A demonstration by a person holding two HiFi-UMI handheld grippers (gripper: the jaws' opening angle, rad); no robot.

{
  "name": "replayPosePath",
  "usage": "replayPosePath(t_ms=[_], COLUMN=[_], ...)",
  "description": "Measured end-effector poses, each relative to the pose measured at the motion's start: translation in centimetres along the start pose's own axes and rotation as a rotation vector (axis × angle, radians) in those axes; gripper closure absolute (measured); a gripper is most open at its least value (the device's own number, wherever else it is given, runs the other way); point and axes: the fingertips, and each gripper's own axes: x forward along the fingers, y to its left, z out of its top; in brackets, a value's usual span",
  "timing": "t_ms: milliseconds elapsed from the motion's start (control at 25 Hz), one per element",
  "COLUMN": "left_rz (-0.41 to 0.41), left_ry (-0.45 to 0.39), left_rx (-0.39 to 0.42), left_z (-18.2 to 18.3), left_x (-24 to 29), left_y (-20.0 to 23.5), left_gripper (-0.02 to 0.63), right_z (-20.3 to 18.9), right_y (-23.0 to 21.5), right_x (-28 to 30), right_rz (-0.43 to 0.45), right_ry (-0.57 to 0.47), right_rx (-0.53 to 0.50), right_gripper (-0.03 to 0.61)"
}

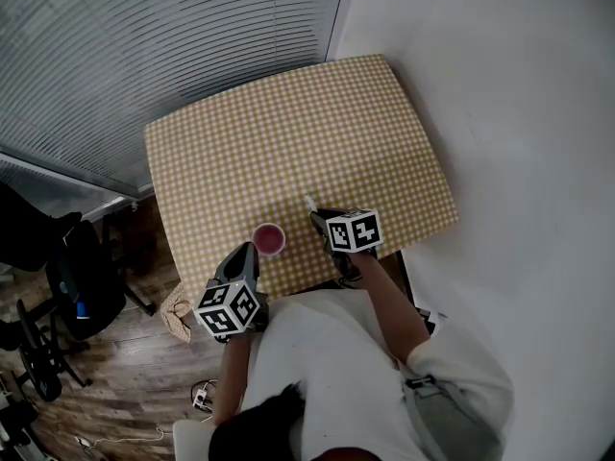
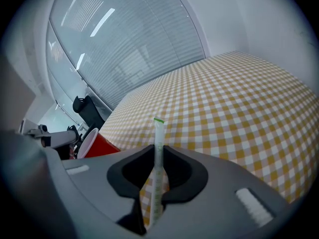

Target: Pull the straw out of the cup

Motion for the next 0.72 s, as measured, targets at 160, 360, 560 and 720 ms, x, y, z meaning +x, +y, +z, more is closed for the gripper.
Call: replayPosePath(t_ms=[160, 360, 560, 720], left_rz=[-0.001, -0.008, 0.029, 0.010], left_ry=[0.000, -0.003, 0.007, -0.006], left_rx=[-0.001, 0.001, -0.001, -0.011], left_z=[-0.2, -0.2, -0.3, -0.2], left_x=[0.0, -0.1, -0.5, -0.6], left_y=[0.1, -0.1, 0.6, 0.7], left_gripper=[0.597, 0.597, 0.597, 0.597], right_z=[-0.4, -0.6, 0.0, 0.5], right_y=[0.0, 0.0, 0.4, 0.6], right_x=[0.1, -0.1, -1.0, -1.8], right_rz=[0.003, 0.005, -0.007, -0.012], right_ry=[-0.002, -0.013, -0.047, -0.081], right_rx=[0.009, 0.022, 0.008, -0.004], right_gripper=[0.494, 0.465, 0.453, 0.448])
